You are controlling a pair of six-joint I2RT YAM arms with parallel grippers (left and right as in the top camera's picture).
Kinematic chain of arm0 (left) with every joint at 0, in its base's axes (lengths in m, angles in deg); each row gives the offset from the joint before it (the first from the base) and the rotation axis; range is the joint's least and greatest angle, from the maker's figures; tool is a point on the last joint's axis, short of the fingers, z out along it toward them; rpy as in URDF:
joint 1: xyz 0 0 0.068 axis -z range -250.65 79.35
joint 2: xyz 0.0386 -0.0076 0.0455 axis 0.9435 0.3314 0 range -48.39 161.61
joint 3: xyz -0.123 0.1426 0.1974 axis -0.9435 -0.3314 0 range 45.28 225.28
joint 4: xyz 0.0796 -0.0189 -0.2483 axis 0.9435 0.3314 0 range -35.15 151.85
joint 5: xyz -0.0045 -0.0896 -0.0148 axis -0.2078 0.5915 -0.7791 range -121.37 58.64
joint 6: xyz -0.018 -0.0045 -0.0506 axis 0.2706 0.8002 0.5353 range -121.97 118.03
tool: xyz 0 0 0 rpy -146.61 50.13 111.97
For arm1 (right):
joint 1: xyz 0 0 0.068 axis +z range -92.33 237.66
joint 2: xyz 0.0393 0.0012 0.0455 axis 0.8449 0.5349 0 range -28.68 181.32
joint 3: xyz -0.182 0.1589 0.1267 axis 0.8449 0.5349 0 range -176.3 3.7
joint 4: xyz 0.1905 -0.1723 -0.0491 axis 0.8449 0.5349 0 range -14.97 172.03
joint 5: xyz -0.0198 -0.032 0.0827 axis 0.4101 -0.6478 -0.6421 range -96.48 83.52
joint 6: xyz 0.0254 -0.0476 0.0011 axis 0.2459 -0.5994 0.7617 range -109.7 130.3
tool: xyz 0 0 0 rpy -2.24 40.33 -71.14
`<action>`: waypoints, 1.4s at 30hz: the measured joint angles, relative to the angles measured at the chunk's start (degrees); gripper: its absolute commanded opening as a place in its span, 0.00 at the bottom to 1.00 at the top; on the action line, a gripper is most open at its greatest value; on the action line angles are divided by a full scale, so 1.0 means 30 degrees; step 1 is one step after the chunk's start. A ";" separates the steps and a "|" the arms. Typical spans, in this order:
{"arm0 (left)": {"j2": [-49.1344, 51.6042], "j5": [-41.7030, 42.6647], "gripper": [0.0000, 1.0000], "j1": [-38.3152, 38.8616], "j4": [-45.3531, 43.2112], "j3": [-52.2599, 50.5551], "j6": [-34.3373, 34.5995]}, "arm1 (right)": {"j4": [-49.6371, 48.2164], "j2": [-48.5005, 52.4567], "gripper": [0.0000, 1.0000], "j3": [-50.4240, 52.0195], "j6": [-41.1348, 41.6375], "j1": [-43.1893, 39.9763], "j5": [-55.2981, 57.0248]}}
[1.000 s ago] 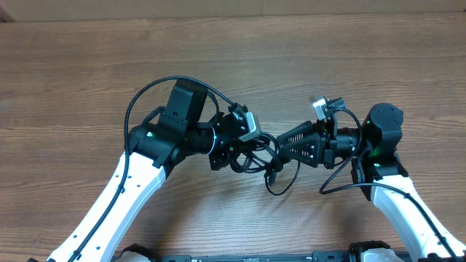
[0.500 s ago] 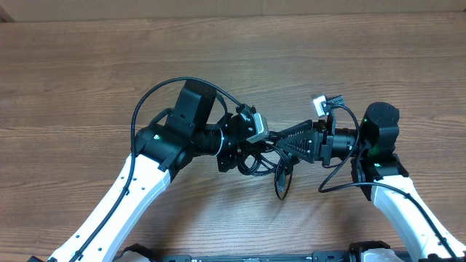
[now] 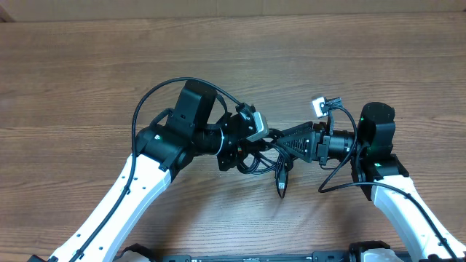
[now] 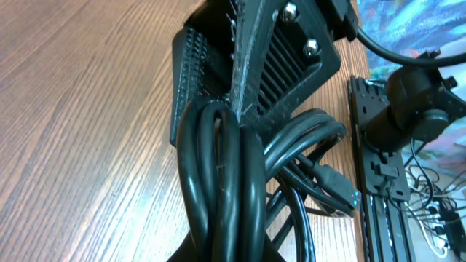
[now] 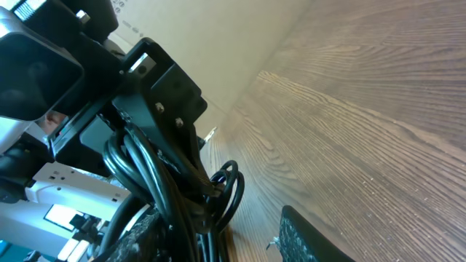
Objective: Untangle cables
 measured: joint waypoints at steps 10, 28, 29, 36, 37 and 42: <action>0.0000 0.0095 0.04 0.0058 -0.1741 -0.0087 0.0867 | 0.1632 0.0000 0.43 -0.0022 -0.0867 0.0000 0.0554; 0.0554 0.3956 0.04 0.0160 -0.3708 -0.0306 0.1858 | 0.4080 -0.0408 0.57 -0.0240 -0.1064 0.0284 0.3752; 0.0597 0.4182 0.04 0.0160 -0.3708 -0.0306 0.1887 | 0.4080 -0.0408 0.57 -0.0240 -0.0998 0.0299 0.4160; 0.0641 0.4495 0.04 0.0153 -0.3075 -0.0306 0.2142 | 0.3861 -0.0685 0.60 -0.0262 -0.0175 0.0539 0.6615; 0.0678 0.4517 0.04 0.0153 -0.2980 -0.0306 0.2222 | 0.3854 -0.0714 0.60 -0.0262 -0.0095 0.0590 0.6943; 0.0736 0.5610 0.04 0.0160 -0.2455 -0.0299 0.2346 | 0.4022 -0.0576 0.61 -0.0262 0.0168 0.0663 0.9712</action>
